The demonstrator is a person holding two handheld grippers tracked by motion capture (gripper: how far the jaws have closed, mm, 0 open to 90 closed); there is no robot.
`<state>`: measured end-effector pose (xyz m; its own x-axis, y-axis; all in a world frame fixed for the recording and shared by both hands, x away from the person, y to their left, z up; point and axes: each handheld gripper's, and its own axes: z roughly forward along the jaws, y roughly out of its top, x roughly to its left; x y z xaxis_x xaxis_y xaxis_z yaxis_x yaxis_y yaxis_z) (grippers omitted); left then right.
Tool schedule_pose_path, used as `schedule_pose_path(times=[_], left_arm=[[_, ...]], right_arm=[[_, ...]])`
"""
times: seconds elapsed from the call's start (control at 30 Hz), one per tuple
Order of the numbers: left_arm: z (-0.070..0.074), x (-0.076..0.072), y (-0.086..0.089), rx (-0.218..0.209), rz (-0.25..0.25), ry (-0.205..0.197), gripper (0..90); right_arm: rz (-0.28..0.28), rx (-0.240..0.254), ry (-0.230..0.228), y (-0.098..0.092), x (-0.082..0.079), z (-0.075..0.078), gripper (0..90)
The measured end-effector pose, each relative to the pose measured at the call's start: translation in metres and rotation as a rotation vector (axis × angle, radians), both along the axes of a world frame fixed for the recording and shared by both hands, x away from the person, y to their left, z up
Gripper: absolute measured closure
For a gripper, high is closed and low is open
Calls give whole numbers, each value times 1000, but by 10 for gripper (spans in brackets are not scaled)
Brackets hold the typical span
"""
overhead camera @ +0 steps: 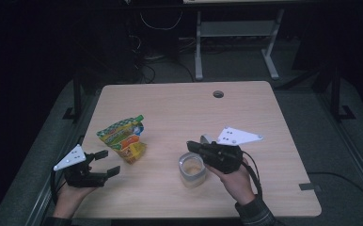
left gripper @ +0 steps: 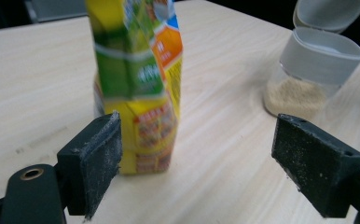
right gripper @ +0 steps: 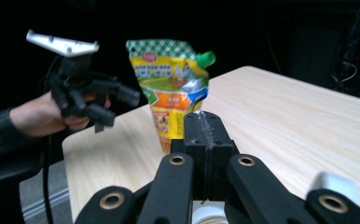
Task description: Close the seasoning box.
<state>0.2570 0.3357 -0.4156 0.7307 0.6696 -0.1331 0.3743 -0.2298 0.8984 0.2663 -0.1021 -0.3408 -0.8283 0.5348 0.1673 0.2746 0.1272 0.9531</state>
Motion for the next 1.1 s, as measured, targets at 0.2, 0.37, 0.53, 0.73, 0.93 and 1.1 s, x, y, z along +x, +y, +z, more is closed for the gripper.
schedule_pose_path(times=[0.2, 0.37, 0.53, 0.73, 0.93, 1.1], left_arm=[[-7, -15, -2, 14, -40, 26, 159], [-13, -22, -12, 23, -93, 40, 159], [-17, -22, -23, 45, -135, 53, 156], [-18, -23, -32, 55, -186, 53, 156], [-20, -24, -36, 72, -199, 51, 155], [-21, -22, -37, 75, -197, 61, 155]], right_arm=[[-59, 17, -18, -20, 5, 7, 895], [-128, 27, -23, -39, 10, 8, 895], [-200, 16, 6, -59, 18, -6, 895], [-223, -31, 62, -71, 18, -43, 895], [-212, -38, 75, -76, 11, -67, 895], [-189, -42, 59, -71, 10, -72, 895]])
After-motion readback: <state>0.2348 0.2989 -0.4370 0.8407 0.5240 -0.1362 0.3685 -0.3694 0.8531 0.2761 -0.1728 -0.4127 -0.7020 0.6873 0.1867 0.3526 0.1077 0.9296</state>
